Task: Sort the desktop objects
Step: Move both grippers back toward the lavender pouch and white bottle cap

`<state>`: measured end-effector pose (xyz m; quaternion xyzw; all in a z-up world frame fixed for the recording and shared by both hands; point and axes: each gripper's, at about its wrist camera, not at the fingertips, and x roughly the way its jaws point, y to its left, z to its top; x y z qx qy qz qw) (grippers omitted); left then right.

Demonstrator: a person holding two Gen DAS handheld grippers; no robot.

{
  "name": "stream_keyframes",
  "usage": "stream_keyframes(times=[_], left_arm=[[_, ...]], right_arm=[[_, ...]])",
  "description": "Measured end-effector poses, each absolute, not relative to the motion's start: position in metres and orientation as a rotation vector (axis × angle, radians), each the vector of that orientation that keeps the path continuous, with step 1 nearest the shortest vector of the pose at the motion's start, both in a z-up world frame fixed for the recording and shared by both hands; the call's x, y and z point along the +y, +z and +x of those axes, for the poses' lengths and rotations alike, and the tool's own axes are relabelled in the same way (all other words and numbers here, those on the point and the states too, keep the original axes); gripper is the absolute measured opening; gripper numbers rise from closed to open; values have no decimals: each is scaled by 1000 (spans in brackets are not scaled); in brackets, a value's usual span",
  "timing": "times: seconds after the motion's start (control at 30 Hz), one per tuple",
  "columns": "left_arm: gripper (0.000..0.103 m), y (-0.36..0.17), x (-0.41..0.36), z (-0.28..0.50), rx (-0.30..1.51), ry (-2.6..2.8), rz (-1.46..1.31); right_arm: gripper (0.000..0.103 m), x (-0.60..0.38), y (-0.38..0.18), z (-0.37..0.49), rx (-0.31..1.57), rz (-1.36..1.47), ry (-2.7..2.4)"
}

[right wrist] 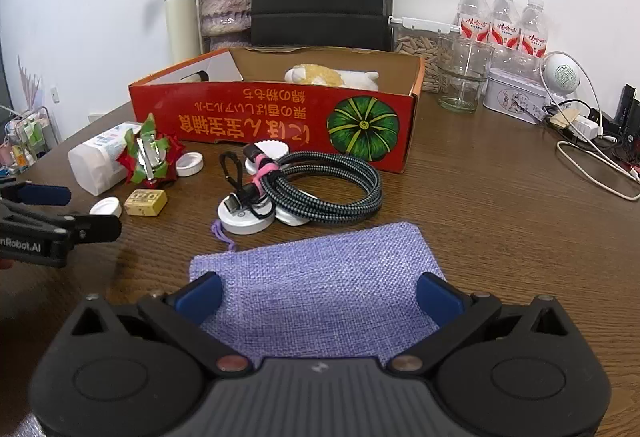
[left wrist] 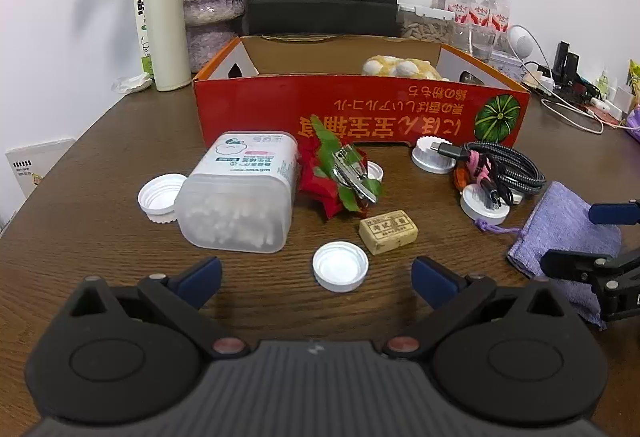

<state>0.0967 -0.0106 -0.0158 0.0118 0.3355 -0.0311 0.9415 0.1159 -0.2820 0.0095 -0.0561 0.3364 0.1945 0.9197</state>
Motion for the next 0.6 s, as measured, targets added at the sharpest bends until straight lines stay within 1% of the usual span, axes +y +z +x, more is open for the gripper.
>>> stream_keyframes(times=[0.1, 0.17, 0.23, 0.27, 0.3, 0.33, 0.43, 0.47, 0.53, 0.6], left_arm=[[103, -16, -9, 98, 681, -57, 14], [98, -17, -10, 98, 676, -55, 18], [87, -17, -11, 98, 679, -59, 26], [85, -18, -13, 99, 681, -60, 31], [80, -18, -14, 98, 674, -60, 39], [72, -17, -14, 98, 670, -62, 41], [61, -17, -15, 97, 660, -75, 40], [59, -17, -16, 96, 657, -81, 41], [53, -16, -18, 96, 653, -93, 45], [51, -17, -19, 95, 650, -98, 46]], right_arm=[[103, -282, 10, 116, 692, -115, 399], [103, -282, 10, 116, 691, -116, 399], [103, -282, 9, 116, 692, -116, 400], [103, -282, 9, 116, 692, -117, 400], [103, -281, 10, 116, 692, -117, 401], [103, -281, 9, 116, 692, -117, 401], [103, -282, 9, 116, 692, -113, 402], [103, -282, 9, 116, 691, -111, 404], [97, -282, 10, 114, 686, -112, 412], [94, -281, 10, 113, 679, -116, 423]])
